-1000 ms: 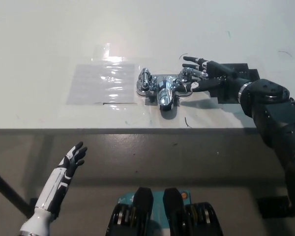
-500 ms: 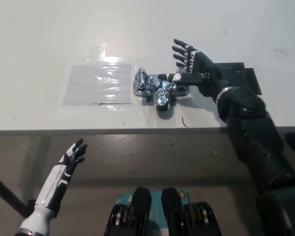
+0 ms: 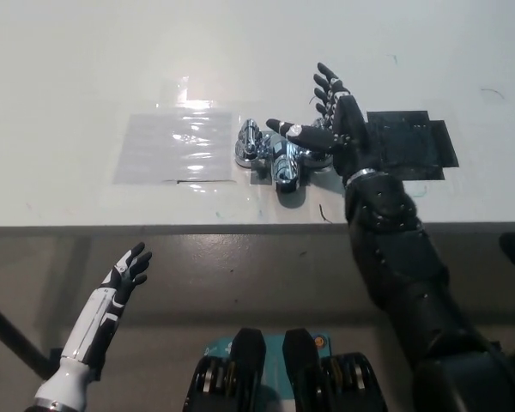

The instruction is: The faucet is at the center of the desk and the robot turn off the faucet by turning the right faucet handle using the right hand

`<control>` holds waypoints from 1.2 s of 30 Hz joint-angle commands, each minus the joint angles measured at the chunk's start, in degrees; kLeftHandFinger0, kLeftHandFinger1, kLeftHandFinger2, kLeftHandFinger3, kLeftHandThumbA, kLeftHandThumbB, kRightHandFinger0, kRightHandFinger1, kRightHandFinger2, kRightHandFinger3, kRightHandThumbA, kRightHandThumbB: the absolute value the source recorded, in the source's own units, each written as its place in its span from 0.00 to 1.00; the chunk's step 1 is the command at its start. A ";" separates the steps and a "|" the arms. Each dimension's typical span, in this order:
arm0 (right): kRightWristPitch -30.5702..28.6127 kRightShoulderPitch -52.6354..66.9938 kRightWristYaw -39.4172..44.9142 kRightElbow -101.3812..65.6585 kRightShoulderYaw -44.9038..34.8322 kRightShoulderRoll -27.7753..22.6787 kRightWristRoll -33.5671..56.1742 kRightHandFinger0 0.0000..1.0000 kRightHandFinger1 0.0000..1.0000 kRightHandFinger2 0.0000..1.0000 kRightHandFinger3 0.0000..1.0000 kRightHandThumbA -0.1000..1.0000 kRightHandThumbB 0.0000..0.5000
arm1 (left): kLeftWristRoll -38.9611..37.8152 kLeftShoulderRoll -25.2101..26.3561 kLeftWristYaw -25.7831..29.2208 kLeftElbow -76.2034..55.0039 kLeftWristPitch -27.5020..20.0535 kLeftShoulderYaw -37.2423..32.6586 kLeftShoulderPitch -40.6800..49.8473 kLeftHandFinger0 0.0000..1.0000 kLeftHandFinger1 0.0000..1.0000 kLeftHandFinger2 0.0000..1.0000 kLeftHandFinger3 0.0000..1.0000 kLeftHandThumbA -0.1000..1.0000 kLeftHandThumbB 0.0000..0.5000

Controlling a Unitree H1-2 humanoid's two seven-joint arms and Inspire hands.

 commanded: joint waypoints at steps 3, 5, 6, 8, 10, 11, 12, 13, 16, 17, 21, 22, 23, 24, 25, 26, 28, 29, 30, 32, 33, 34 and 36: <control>-10.15 -3.37 -11.00 1.62 0.36 4.43 -2.36 1.00 1.00 1.00 1.00 1.00 0.71 | -0.43 1.43 -0.88 -2.07 -0.90 0.37 -0.55 1.00 1.00 1.00 1.00 1.00 0.88; -11.89 -4.03 -15.40 3.49 -0.10 4.58 -2.85 1.00 1.00 1.00 1.00 1.00 0.65 | -0.76 1.40 -0.96 -1.69 -1.55 0.37 -0.68 1.00 1.00 1.00 1.00 1.00 0.89; -11.79 -4.28 -18.95 3.78 -0.13 4.87 -3.80 1.00 1.00 1.00 1.00 1.00 0.61 | -0.57 1.38 -0.85 -1.58 -1.67 0.34 -0.68 1.00 1.00 1.00 1.00 1.00 0.89; -12.92 -4.98 -24.05 4.90 -0.57 5.50 -4.63 1.00 1.00 1.00 1.00 1.00 0.58 | -0.26 1.36 -0.68 -1.56 -1.55 0.31 -0.53 1.00 1.00 1.00 1.00 1.00 0.90; -15.66 -5.62 -27.49 6.22 -1.12 6.11 -4.72 1.00 1.00 1.00 1.00 1.00 0.50 | -0.38 1.17 -0.59 -1.46 -1.61 0.33 -0.35 1.00 1.00 1.00 1.00 1.00 0.87; -16.36 -5.97 -29.66 6.59 -1.41 6.47 -4.84 1.00 1.00 1.00 1.00 1.00 0.47 | -0.60 1.10 -0.68 -1.23 -1.89 0.31 -0.38 1.00 1.00 1.00 1.00 1.00 0.86; -16.39 -6.07 -30.44 6.70 -1.37 6.55 -4.89 1.00 1.00 1.00 1.00 1.00 0.47 | -0.67 1.08 -0.72 -1.16 -1.96 0.28 -0.39 1.00 1.00 1.00 1.00 1.00 0.86; -16.39 -6.05 -31.07 6.65 -1.37 6.65 -4.98 1.00 1.00 1.00 1.00 1.00 0.47 | -0.68 1.07 -0.76 -1.15 -1.99 0.24 -0.35 1.00 1.00 1.00 1.00 1.00 0.86; -16.40 -5.45 -36.41 4.36 -0.34 7.03 -7.25 1.00 1.00 1.00 1.00 1.00 0.42 | -0.51 1.09 -0.73 -1.40 -1.54 0.21 -0.27 1.00 1.00 1.00 1.00 1.00 0.88; -16.40 -5.38 -37.01 3.90 -0.01 6.87 -7.55 1.00 1.00 1.00 1.00 1.00 0.42 | -0.56 1.16 -0.78 -1.43 -1.53 0.25 -0.28 1.00 1.00 1.00 1.00 1.00 0.88; -16.40 -4.38 -34.28 -1.24 -0.38 5.74 -6.24 1.00 1.00 1.00 1.00 1.00 0.47 | -0.62 1.25 -0.73 -1.57 -1.51 0.39 -0.15 1.00 1.00 1.00 1.00 1.00 0.89; -16.40 -3.90 -32.34 -3.05 -0.61 5.41 -5.50 1.00 1.00 1.00 1.00 1.00 0.48 | -0.57 1.25 -0.66 -1.61 -1.55 0.43 -0.05 1.00 1.00 1.00 1.00 1.00 0.89; -16.40 -3.41 -30.91 -4.98 -0.65 5.08 -4.99 1.00 1.00 1.00 1.00 1.00 0.48 | -0.46 1.28 -0.62 -1.58 -1.68 0.44 0.04 1.00 1.00 1.00 1.00 1.00 0.88; -16.40 -2.93 -30.21 -7.26 -0.66 4.67 -4.87 1.00 1.00 1.00 1.00 1.00 0.51 | -0.45 1.31 -0.63 -1.51 -1.77 0.44 0.13 1.00 1.00 1.00 1.00 1.00 0.87; -16.40 -2.63 -30.87 -9.91 -0.75 4.22 -5.30 1.00 1.00 1.00 1.00 1.00 0.55 | -0.95 1.25 -0.80 -1.43 -1.79 0.48 0.21 1.00 1.00 1.00 1.00 1.00 0.86; -16.40 -2.35 -30.91 -12.02 -0.95 3.93 -5.39 1.00 1.00 1.00 1.00 1.00 0.61 | -1.28 1.19 -0.91 -1.35 -1.96 0.50 0.30 1.00 1.00 1.00 1.00 1.00 0.84; -16.40 -1.91 -30.55 -14.78 -1.17 3.54 -5.48 1.00 1.00 1.00 1.00 1.00 0.67 | -1.48 1.13 -0.94 -1.31 -2.12 0.53 0.41 1.00 1.00 1.00 1.00 1.00 0.84; -16.10 -1.19 -30.26 -18.66 -1.33 3.20 -5.99 1.00 1.00 1.00 1.00 1.00 0.72 | -1.40 1.15 -0.92 -1.24 -2.29 0.52 0.43 1.00 1.00 1.00 1.00 1.00 0.85; -13.63 0.32 -29.79 -25.43 -1.24 2.93 -6.87 1.00 1.00 1.00 1.00 1.00 0.76 | -1.28 1.17 -0.88 -1.15 -2.29 0.50 0.45 1.00 1.00 1.00 1.00 1.00 0.86; -11.78 2.05 -28.79 -34.85 -1.16 2.65 -7.34 1.00 1.00 1.00 1.00 1.00 0.75 | -0.93 1.16 -0.72 -1.07 -2.15 0.49 0.36 1.00 1.00 1.00 1.00 1.00 0.86; -12.45 2.52 -28.57 -38.03 -1.30 2.73 -7.02 1.00 1.00 1.00 1.00 1.00 0.75 | -0.84 1.15 -0.69 -1.14 -2.14 0.47 0.41 1.00 1.00 1.00 1.00 1.00 0.85; -13.95 2.96 -28.00 -42.20 -1.39 2.59 -6.47 1.00 1.00 1.00 1.00 1.00 0.71 | -0.78 1.12 -0.68 -1.14 -2.23 0.43 0.45 1.00 1.00 1.00 1.00 1.00 0.84; -14.09 3.74 -27.92 -49.41 -1.53 2.38 -7.39 1.00 1.00 1.00 1.00 1.00 0.69 | -0.88 1.09 -0.80 -1.14 -2.18 0.35 0.55 1.00 1.00 1.00 1.00 1.00 0.84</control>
